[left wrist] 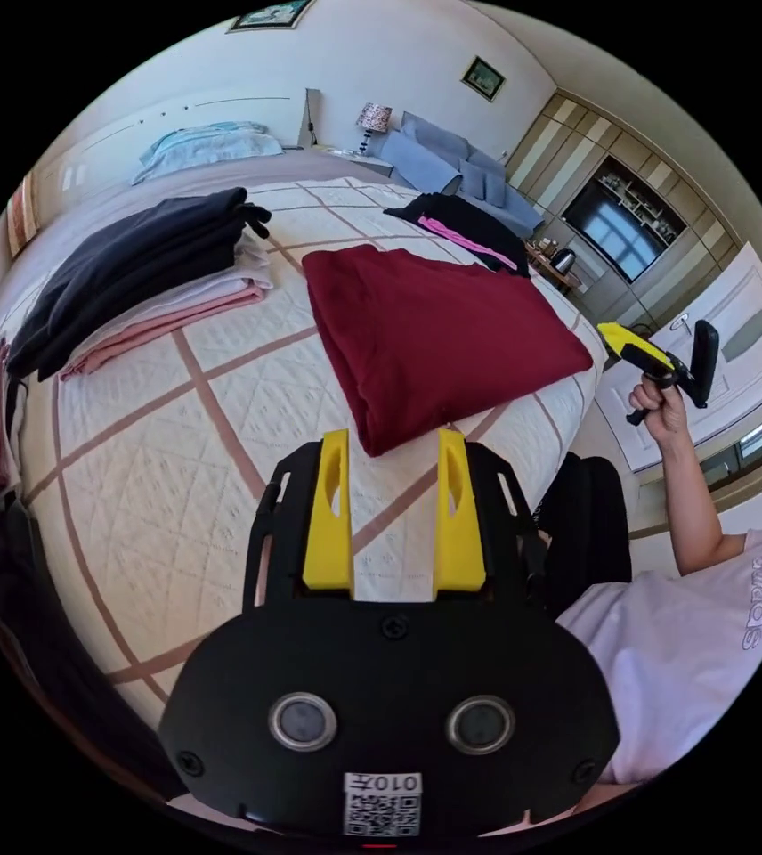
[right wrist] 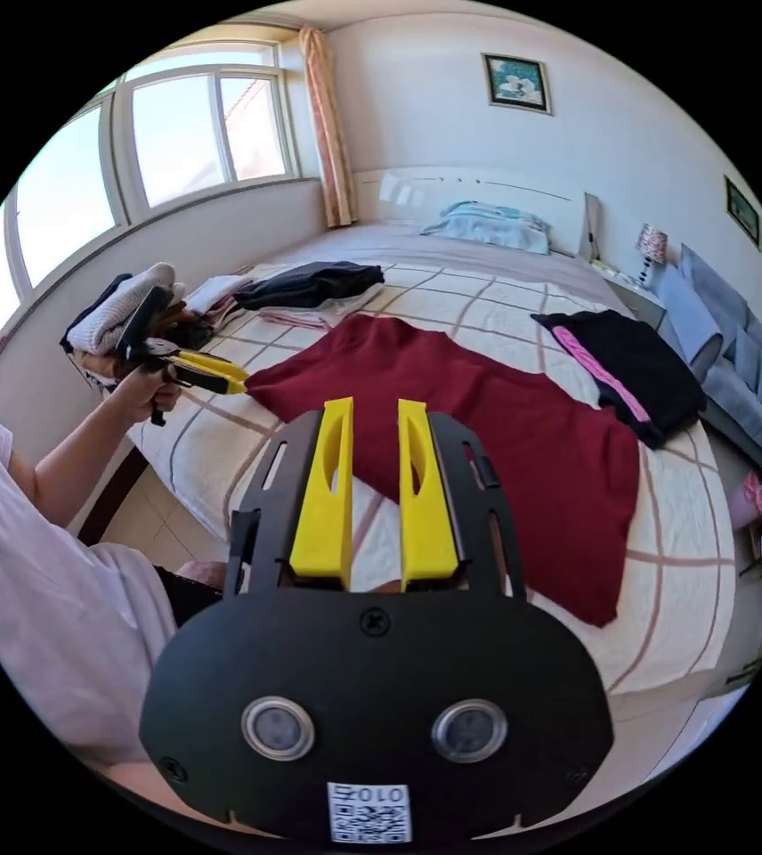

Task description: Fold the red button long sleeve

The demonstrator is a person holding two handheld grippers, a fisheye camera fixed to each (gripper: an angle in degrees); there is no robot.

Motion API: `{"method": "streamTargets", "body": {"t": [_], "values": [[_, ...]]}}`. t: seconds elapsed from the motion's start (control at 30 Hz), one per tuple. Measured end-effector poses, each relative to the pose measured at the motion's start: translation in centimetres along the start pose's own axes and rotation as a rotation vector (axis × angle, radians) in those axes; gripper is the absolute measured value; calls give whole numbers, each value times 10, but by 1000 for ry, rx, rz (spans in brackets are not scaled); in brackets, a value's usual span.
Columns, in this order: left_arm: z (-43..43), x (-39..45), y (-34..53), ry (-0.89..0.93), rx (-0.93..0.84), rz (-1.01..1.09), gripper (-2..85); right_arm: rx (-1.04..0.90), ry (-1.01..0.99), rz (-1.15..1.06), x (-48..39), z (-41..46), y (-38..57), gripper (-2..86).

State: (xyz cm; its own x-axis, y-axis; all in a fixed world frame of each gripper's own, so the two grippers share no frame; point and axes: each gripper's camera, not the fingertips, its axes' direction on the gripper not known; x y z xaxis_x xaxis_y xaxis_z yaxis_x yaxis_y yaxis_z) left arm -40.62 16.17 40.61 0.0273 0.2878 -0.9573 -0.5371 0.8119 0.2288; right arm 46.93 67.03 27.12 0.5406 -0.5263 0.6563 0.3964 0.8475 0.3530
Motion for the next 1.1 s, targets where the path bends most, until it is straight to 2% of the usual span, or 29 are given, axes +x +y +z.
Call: {"method": "streamTargets", "body": {"t": [0.17, 0.23, 0.37, 0.47, 0.6, 0.67, 0.73, 0.8, 0.9, 0.97, 1.1], "values": [[21, -15, -6, 8, -67, 56, 49, -71, -40, -205, -97, 59, -30, 113], [15, -28, -7, 80, -42, 71, 26, -92, -17, -303, -130, 73, -33, 130], [0, -46, -17, 174, -24, 84, 11, -116, 142, -458, -192, 97, -40, 141], [-11, -48, -29, 210, -26, 134, 6, -105, 299, -531, -218, 113, -44, 126], [-19, -47, -40, 235, -7, 173, 4, -147, 415, -588, -226, 131, -48, 96], [-19, -48, -40, 231, -1, 171, 4, -141, 453, -547, -216, 128, -55, 77], [-19, -50, -37, 225, 24, 148, 3, -174, 405, -507, -204, 122, -67, 71], [-23, -52, -32, 215, 70, 107, 2, -212, 315, -440, -181, 112, -82, 68], [-39, -52, -23, 212, 178, 51, 0, -222, 68, -227, -111, 81, -107, 67], [-45, -44, -25, 198, 202, 53, -1, -128, -168, 44, -20, 37, -117, 66], [-32, 10, -49, 131, 132, 187, -1, 134, -407, 446, 133, -52, -75, 65]]}}
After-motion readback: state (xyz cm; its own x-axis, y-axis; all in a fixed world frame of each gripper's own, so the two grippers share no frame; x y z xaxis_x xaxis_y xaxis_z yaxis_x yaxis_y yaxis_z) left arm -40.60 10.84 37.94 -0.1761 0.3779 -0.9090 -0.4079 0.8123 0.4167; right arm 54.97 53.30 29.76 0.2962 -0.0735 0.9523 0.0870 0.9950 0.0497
